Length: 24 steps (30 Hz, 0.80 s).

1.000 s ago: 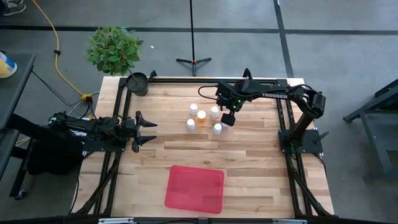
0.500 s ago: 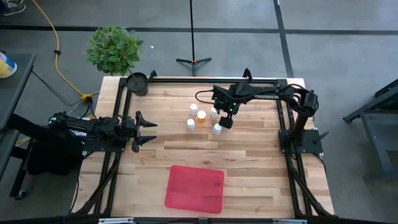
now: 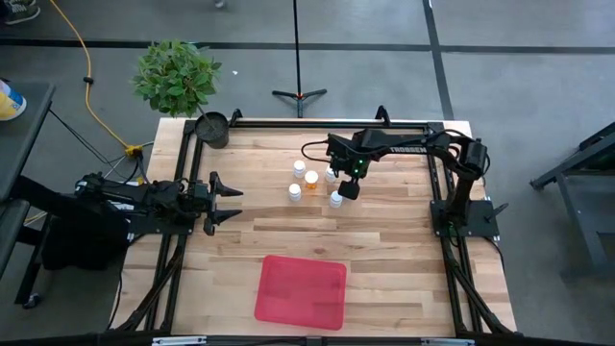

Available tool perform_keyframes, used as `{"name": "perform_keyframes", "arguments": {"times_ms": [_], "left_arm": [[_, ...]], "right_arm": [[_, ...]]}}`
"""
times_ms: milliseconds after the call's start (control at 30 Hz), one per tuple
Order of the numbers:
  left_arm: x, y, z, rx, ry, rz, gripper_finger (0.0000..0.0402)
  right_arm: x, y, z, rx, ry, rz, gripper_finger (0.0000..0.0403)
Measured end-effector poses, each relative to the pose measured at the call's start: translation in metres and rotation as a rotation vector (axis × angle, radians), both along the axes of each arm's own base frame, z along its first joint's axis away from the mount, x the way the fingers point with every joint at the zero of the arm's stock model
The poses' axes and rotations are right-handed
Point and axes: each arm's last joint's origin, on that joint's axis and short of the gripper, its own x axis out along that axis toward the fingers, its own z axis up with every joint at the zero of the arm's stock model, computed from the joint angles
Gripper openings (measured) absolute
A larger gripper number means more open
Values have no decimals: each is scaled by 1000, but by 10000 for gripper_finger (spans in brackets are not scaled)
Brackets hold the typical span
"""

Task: Pick and place pill bottles into a basket
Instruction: Put the white pill bottle into the red bin

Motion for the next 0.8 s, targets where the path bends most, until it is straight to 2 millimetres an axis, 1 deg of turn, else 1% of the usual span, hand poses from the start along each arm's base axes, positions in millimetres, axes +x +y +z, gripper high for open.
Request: {"name": "perform_keyframes", "arguments": {"times_ms": [200, 400, 700, 800], "left_arm": [[0, 0, 0, 0, 0, 0, 298], [0, 0, 0, -4, 0, 0, 298], [0, 0, 0, -17, -1, 1, 298], [0, 0, 0, -26, -2, 1, 298]], "right_arm": [[0, 1, 0, 25, -9, 3, 229], [-1, 2, 0, 36, 3, 22, 147], [-4, 3, 0, 44, 32, 39, 143], [-4, 2, 4, 39, 53, 39, 144]]}}
